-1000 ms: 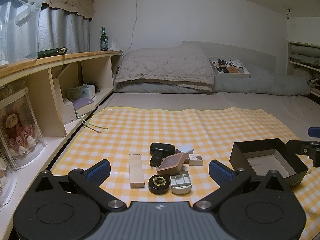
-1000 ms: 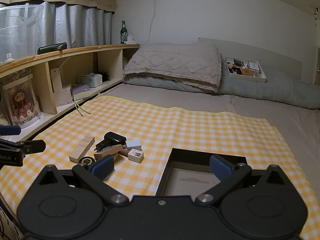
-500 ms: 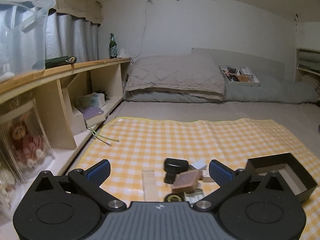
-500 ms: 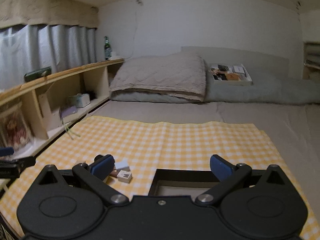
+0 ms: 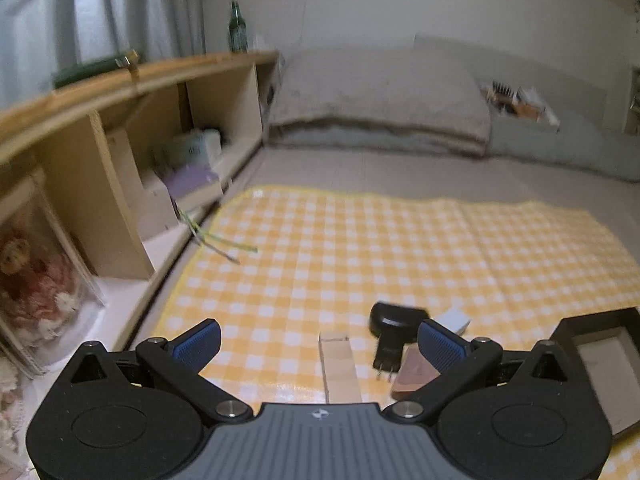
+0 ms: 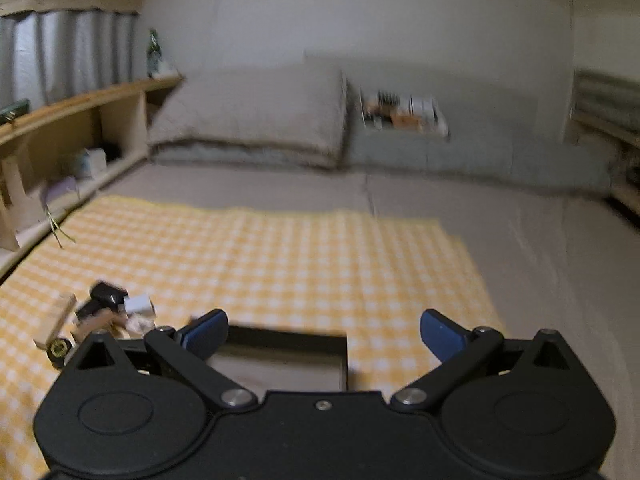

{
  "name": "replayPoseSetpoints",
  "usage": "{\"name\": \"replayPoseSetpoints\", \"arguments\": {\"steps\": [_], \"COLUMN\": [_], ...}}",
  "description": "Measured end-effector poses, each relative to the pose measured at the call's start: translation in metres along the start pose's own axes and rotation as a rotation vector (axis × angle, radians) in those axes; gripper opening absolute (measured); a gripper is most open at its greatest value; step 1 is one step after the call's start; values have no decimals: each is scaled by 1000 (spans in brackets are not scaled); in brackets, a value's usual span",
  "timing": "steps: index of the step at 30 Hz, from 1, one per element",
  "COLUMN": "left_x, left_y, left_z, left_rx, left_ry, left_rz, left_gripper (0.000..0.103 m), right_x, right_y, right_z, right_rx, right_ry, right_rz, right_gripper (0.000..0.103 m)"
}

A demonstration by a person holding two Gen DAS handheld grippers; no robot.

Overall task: Organize rigid objects
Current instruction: 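Lower the left tool onto the light wooden block and close on it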

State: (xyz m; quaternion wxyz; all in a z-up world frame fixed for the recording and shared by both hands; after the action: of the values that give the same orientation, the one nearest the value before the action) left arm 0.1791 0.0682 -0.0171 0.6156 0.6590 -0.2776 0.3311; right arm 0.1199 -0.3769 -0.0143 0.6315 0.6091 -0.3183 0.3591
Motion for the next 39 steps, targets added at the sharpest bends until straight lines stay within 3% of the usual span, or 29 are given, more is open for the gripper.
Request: {"name": "replayPoseSetpoints", "arguments": {"steps": [2,6,11,13,20,27,33,39], "left_x": [-2,-6,-14,-14,-21,-42,-45,-45], "left_y": [-20,-54,-92,-101,-132,-147,-150,-149], "left_z": [1,4,1,-1,-2,6,5,3], "left_rx": [-16,-39,-36,-33,-13,-51,-16,-31], "left_ry": [-11,-20,34,48,72,137,125,107], "left_rz": [-54,-128,-242,-264,-339,-442,-436,-433], "left_gripper": [103,100,85,80,68,58,39,36], "right_x": [-9,-26,-51,-55,-62,-64,-67,-66], "right_y": [-17,-46,-76,-84,-110,-124,-133,-135], "right_z": [10,27,37,34,19,15,13,9], "right_rx": [9,13,18,33,69,63,43,40], "right_ry": [-57,-143,-155,-135,-72,-55,-37,-25], "right_rz": [-93,-217,-336,-362,-434,-480,-527,-526], "right_gripper": [102,78,47,40,31,27,21,14]}}
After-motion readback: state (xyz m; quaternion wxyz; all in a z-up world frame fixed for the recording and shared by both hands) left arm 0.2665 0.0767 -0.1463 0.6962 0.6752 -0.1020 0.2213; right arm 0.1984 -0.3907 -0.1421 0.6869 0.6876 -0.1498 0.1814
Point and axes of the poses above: each gripper's, at about its wrist camera, not at the fingertips, and y roughly against the way its jaws point, z to its right, x to its top, the point moved 5 cm from there along -y, roughly the way its jaws point, and after that the axes turned 4 degrees about y, right-handed, at the moved point
